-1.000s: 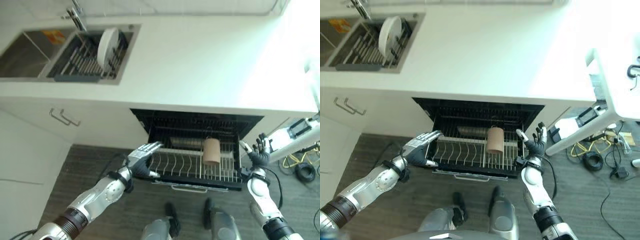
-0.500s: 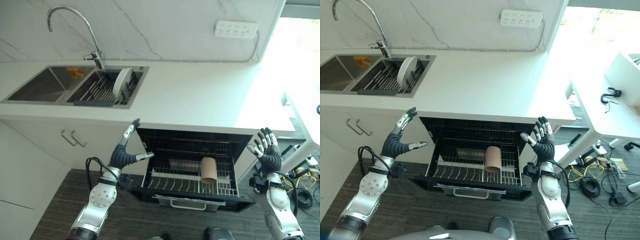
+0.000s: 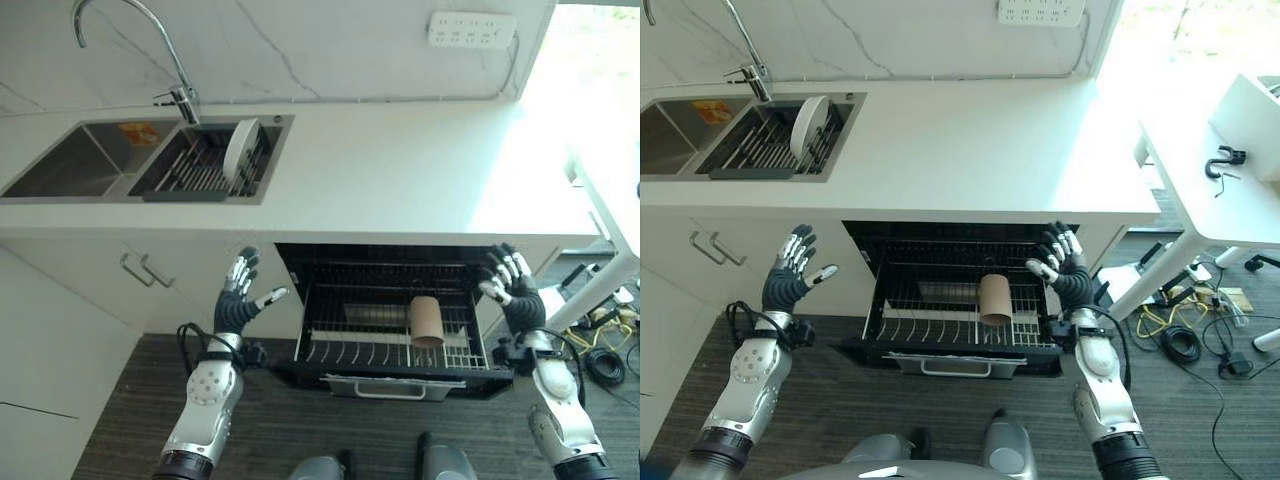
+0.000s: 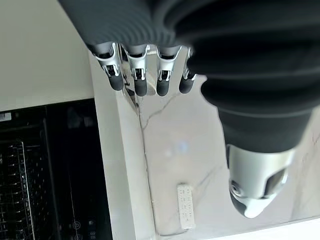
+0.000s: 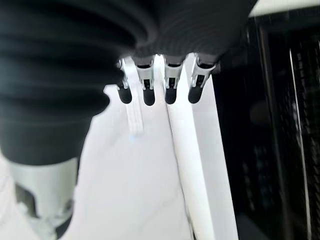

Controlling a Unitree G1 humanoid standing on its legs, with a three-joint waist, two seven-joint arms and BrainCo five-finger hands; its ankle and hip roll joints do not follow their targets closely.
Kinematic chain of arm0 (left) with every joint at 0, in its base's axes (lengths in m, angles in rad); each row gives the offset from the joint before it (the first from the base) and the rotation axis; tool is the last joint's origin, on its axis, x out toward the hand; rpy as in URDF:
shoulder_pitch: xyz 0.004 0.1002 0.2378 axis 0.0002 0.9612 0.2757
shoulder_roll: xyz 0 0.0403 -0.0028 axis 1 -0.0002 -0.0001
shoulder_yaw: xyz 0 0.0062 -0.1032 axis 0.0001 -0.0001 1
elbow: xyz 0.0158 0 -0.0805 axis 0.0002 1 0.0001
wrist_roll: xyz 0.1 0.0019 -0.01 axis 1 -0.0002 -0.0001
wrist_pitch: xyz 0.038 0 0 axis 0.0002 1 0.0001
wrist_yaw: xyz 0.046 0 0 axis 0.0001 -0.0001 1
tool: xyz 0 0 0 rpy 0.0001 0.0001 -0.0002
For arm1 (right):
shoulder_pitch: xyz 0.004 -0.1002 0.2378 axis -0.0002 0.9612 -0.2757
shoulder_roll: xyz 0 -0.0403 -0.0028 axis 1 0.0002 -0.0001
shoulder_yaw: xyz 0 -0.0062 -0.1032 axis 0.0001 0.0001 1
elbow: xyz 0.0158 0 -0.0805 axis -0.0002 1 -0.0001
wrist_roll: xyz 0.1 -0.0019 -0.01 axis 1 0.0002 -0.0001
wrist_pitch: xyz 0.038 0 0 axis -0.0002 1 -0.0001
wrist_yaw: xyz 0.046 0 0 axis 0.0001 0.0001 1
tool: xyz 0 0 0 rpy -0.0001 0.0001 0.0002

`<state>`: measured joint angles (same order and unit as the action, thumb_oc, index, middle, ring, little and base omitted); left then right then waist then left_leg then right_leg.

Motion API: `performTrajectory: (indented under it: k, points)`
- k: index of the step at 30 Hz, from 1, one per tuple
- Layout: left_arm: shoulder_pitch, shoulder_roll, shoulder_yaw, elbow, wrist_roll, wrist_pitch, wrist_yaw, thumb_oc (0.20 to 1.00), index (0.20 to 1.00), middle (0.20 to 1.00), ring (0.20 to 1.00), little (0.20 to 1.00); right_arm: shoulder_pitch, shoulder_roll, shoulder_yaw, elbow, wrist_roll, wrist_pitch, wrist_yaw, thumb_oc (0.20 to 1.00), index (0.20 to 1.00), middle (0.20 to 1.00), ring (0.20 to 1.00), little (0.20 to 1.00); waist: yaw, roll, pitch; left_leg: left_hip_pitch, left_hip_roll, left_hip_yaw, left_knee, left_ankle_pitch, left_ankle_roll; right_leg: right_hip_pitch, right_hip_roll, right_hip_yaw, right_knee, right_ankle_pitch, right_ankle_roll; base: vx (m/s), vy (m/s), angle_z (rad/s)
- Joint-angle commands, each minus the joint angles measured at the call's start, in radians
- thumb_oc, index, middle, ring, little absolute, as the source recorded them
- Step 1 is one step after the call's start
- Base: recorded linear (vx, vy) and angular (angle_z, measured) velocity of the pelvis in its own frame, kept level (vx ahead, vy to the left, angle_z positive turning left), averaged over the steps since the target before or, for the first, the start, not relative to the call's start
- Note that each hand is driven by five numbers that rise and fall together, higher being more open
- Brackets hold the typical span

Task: Place the dishes in the dishwasher.

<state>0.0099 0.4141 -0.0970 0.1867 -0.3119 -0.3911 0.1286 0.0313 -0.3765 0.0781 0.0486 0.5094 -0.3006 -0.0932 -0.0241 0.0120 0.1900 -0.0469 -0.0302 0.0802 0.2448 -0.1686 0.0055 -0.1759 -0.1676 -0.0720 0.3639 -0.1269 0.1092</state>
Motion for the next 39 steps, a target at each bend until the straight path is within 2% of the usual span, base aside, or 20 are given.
performTrajectory:
  k: [1, 3, 4, 5, 6, 8, 9, 11, 12, 13, 16, 20, 25, 30, 32, 34, 36, 37, 38, 39]
  points:
    - [-0.041, 0.01, 0.034, -0.076, -0.02, -0.052, -0.023, 1.0, 1.0, 1.0, 1.0, 1.0, -0.04, -0.038, -0.009, -0.057, -0.053, -0.077, -0.033, 1.0, 1.0, 1.0, 1.0, 1.0, -0.013, -0.029, 0.022, -0.008, 0.045, -0.003, 0.055, 0.009, -0.032, 0.149, 0.079, -0.025, -0.064, -0.029, -0.049, 0.02, 0.37, 0.11]
    - [-0.052, 0.001, 0.024, -0.063, 0.002, -0.061, -0.014, 1.0, 1.0, 1.0, 1.0, 1.0, -0.051, -0.046, -0.009, -0.046, -0.04, -0.077, -0.033, 1.0, 1.0, 1.0, 1.0, 1.0, -0.024, -0.022, 0.021, -0.021, 0.115, -0.042, 0.055, 0.028, -0.063, 0.145, 0.062, -0.007, -0.064, -0.026, -0.042, 0.01, 0.517, 0.2]
    - [-0.054, 0.001, 0.023, -0.06, 0.005, -0.064, -0.013, 1.0, 1.0, 1.0, 1.0, 1.0, -0.053, -0.049, -0.009, -0.043, -0.038, -0.076, -0.033, 1.0, 1.0, 1.0, 1.0, 1.0, -0.025, -0.02, 0.02, -0.023, 0.123, -0.05, 0.055, 0.03, -0.068, 0.144, 0.06, -0.004, -0.064, -0.027, -0.041, 0.04, 0.883, 0.23]
    - [-0.085, 0.001, 0.015, -0.034, 0.005, -0.071, -0.015, 1.0, 1.0, 1.0, 1.0, 1.0, -0.059, -0.069, -0.029, -0.037, -0.007, -0.073, -0.025, 1.0, 1.0, 1.0, 1.0, 1.0, -0.051, -0.002, 0.013, -0.036, 0.181, -0.016, 0.055, 0.036, -0.09, 0.144, 0.017, -0.009, -0.064, -0.027, -0.018, 0.04, 0.996, 0.23]
    - [-0.116, 0.009, -0.008, -0.015, 0.019, -0.059, -0.009, 1.0, 1.0, 1.0, 1.0, 1.0, -0.061, -0.068, -0.035, -0.029, 0.011, -0.08, -0.047, 1.0, 1.0, 1.0, 1.0, 1.0, -0.064, 0.005, 0.004, -0.034, 0.17, 0.008, 0.055, 0.012, -0.09, 0.133, -0.027, -0.012, -0.064, -0.014, 0.021, 0.04, 1.068, 0.3]
    - [-0.135, 0.026, -0.021, -0.006, 0.044, -0.056, -0.018, 1.0, 1.0, 1.0, 1.0, 1.0, -0.061, -0.048, -0.04, -0.016, 0.024, -0.103, -0.071, 1.0, 1.0, 1.0, 1.0, 1.0, -0.062, 0.001, 0.0, -0.029, 0.13, 0.006, 0.055, -0.013, -0.062, 0.117, -0.065, 0.006, -0.064, 0.018, 0.055, 0.03, 0.593, 0.17]
    - [-0.137, 0.034, -0.023, -0.011, 0.059, -0.047, -0.022, 1.0, 1.0, 1.0, 1.0, 1.0, -0.061, -0.037, -0.043, -0.017, 0.017, -0.105, -0.076, 1.0, 1.0, 1.0, 1.0, 1.0, -0.057, -0.001, -0.001, -0.028, 0.115, 0.009, 0.055, -0.023, -0.047, 0.111, -0.078, 0.004, -0.064, 0.031, 0.062, 0.03, 0.467, 0.02]
    - [-0.118, 0.057, -0.008, -0.034, 0.078, -0.028, -0.021, 1.0, 1.0, 1.0, 1.0, 1.0, -0.06, -0.014, -0.046, -0.022, 0.012, -0.099, -0.064, 1.0, 1.0, 1.0, 1.0, 1.0, -0.036, 0.001, -0.003, -0.022, 0.094, 0.036, 0.055, -0.04, -0.022, 0.11, -0.108, -0.05, -0.064, 0.071, 0.065, 0.02, 0.376, 0.02]
    - [-0.091, 0.074, 0.019, -0.059, 0.076, -0.013, -0.026, 1.0, 1.0, 1.0, 1.0, 1.0, -0.068, 0.003, -0.047, -0.022, 0.005, -0.096, -0.06, 1.0, 1.0, 1.0, 1.0, 1.0, -0.012, 0.003, -0.007, -0.021, 0.091, 0.065, 0.055, -0.049, -0.006, 0.122, -0.106, -0.11, -0.064, 0.109, 0.067, 0.01, 0.296, -0.28]
    - [-0.085, 0.081, 0.025, -0.062, 0.078, -0.011, -0.029, 1.0, 1.0, 1.0, 1.0, 1.0, -0.072, 0.008, -0.045, -0.022, 0.005, -0.099, -0.065, 1.0, 1.0, 1.0, 1.0, 1.0, -0.007, 0.003, -0.008, -0.024, 0.09, 0.071, 0.055, -0.053, 0.001, 0.123, -0.085, -0.122, -0.064, 0.106, 0.065, 0.0, 0.256, -0.88]
    - [-0.083, 0.088, 0.027, -0.06, 0.084, -0.014, -0.02, 1.0, 1.0, 1.0, 1.0, 1.0, -0.064, 0.013, -0.055, -0.032, 0.007, -0.11, -0.073, 1.0, 1.0, 1.0, 1.0, 1.0, -0.004, -0.009, -0.015, -0.041, 0.07, 0.074, 0.055, -0.059, 0.014, 0.117, 0.028, -0.151, -0.064, 0.03, 0.024, 0.0, 0.127, -0.3]
    - [-0.052, 0.068, 0.033, -0.065, 0.105, -0.022, -0.003, 1.0, 1.0, 1.0, 1.0, 1.0, -0.061, 0.006, -0.06, -0.033, -0.002, -0.12, -0.08, 1.0, 1.0, 1.0, 1.0, 1.0, 0.005, -0.029, -0.027, -0.058, 0.01, 0.039, 0.055, -0.051, 0.017, 0.109, 0.124, -0.124, -0.064, -0.016, -0.023, 0.03, 0.061, 0.17]
    - [-0.009, 0.067, 0.061, -0.057, 0.095, -0.014, -0.014, 1.0, 1.0, 1.0, 1.0, 1.0, -0.077, -0.014, -0.065, -0.004, 0.001, -0.137, -0.073, 1.0, 1.0, 1.0, 1.0, 1.0, 0.031, -0.039, -0.043, -0.071, -0.001, 0.044, 0.055, -0.042, 0.012, 0.098, 0.121, -0.132, -0.064, -0.033, -0.031, 0.03, -0.034, 0.06]
    - [0.034, 0.041, 0.031, 0.038, 0.104, 0.035, -0.022, 1.0, 1.0, 1.0, 1.0, 1.0, -0.076, -0.021, -0.073, 0.0, 0.008, -0.145, -0.069, 1.0, 1.0, 1.0, 1.0, 1.0, 0.032, -0.039, -0.05, -0.064, 0.004, 0.055, 0.055, -0.042, 0.005, 0.094, 0.128, -0.12, -0.064, -0.035, -0.036, 0.04, -0.054, -0.05]
    - [0.039, 0.018, 0.003, 0.14, 0.104, 0.059, -0.043, 1.0, 1.0, 1.0, 1.0, 1.0, -0.073, -0.017, -0.068, 0.004, 0.011, -0.147, -0.065, 1.0, 1.0, 1.0, 1.0, 1.0, 0.026, -0.04, -0.051, -0.059, 0.007, 0.061, 0.055, -0.041, 0.004, 0.096, 0.132, -0.115, -0.064, -0.035, -0.039, 0.05, -0.069, -0.04]
    - [0.053, -0.022, -0.055, 0.284, 0.08, 0.137, -0.122, 1.0, 1.0, 1.0, 1.0, 1.0, -0.072, -0.015, -0.067, 0.007, 0.022, -0.15, -0.061, 1.0, 1.0, 1.0, 1.0, 1.0, 0.017, -0.042, -0.047, -0.049, 0.013, 0.073, 0.055, -0.041, 0.003, 0.1, 0.137, -0.11, -0.064, -0.035, -0.042, 0.05, -0.102, 0.04]
    - [0.075, -0.084, -0.083, 0.46, 0.021, 0.163, -0.172, 1.0, 1.0, 1.0, 1.0, 1.0, -0.079, -0.026, -0.065, 0.01, 0.025, -0.154, -0.051, 1.0, 1.0, 1.0, 1.0, 1.0, 0.011, -0.047, -0.038, -0.023, 0.009, 0.097, 0.055, -0.04, 0.006, 0.104, 0.135, -0.108, -0.064, -0.04, -0.047, 0.06, -0.064, 0.12]
    - [0.075, -0.123, -0.079, 0.575, -0.011, 0.197, -0.194, 1.0, 1.0, 1.0, 1.0, 1.0, -0.089, -0.036, -0.063, 0.014, 0.008, -0.155, -0.048, 1.0, 1.0, 1.0, 1.0, 1.0, 0.009, -0.054, -0.028, -0.006, 0.0, 0.121, 0.055, -0.037, 0.009, 0.113, 0.126, -0.105, -0.064, -0.044, -0.052, 0.1, -0.033, 0.07]
    - [0.07, -0.144, -0.069, 0.643, -0.03, 0.198, -0.202, 1.0, 1.0, 1.0, 1.0, 1.0, -0.095, -0.045, -0.063, 0.017, 0.006, -0.153, -0.048, 1.0, 1.0, 1.0, 1.0, 1.0, 0.01, -0.061, -0.013, 0.011, -0.007, 0.129, 0.055, -0.027, 0.007, 0.13, 0.118, -0.103, -0.064, -0.047, -0.056, 0.12, -0.037, 0.07]
    - [0.061, -0.17, -0.046, 0.74, -0.042, 0.189, -0.201, 1.0, 1.0, 1.0, 1.0, 1.0, -0.104, -0.051, -0.064, 0.024, 0.01, -0.15, -0.048, 1.0, 1.0, 1.0, 1.0, 1.0, 0.016, -0.073, -0.002, 0.011, -0.015, 0.131, 0.055, 0.03, -0.006, 0.139, 0.109, -0.093, -0.064, -0.044, -0.063, 0.11, -0.014, 0.05]
